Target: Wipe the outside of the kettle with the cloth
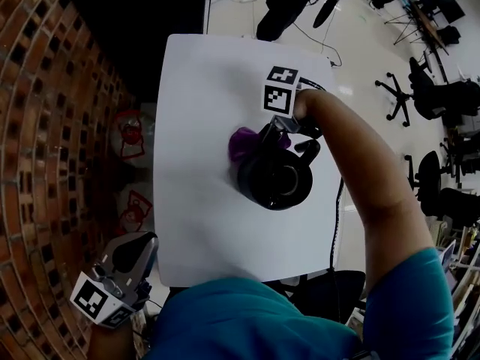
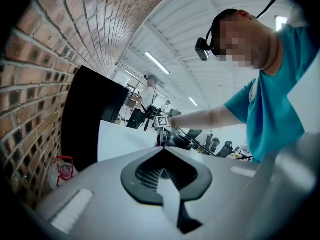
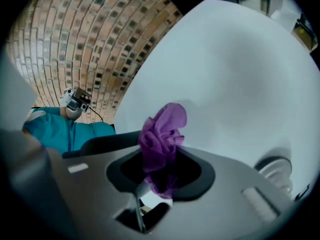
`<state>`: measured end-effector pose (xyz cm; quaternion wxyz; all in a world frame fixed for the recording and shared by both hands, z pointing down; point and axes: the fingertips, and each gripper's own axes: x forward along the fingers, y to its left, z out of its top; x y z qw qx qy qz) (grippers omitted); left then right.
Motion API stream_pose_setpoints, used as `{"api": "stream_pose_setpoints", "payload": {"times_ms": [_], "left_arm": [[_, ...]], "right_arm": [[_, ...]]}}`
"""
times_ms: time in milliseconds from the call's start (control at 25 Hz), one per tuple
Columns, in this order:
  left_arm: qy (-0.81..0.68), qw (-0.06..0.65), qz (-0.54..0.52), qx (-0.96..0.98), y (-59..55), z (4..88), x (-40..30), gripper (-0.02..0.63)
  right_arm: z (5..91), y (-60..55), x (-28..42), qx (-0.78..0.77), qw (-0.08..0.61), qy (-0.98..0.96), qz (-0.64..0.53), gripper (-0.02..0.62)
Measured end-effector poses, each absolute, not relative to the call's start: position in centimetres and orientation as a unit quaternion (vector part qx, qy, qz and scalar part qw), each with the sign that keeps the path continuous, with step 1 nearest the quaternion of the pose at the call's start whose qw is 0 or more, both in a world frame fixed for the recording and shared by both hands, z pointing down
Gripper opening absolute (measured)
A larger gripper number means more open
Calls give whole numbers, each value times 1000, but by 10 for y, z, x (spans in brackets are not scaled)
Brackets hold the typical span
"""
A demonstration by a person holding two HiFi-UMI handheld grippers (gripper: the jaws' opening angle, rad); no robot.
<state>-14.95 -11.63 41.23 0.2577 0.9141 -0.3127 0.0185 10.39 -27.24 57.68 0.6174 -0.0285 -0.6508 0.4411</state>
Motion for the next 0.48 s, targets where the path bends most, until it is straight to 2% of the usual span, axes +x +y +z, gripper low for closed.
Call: {"api": "stream_pose_setpoints", "payload": {"times_ms": [120, 240, 320, 480], "left_arm": [[-313, 267, 23, 911, -115, 413, -144, 0], [-312, 263, 24, 913, -118, 409, -145, 0], [-314, 260, 24, 913, -120, 405, -145, 0], [-312, 249, 37, 916, -118, 403, -140, 0]], "right_arm": [[590, -276, 109, -25, 626, -656, 420, 121], [570, -293, 104, -8, 582, -709, 398, 123], [535, -309, 104, 24, 519, -764, 382, 123], [449, -317, 132, 128, 333, -869, 343, 123]]}}
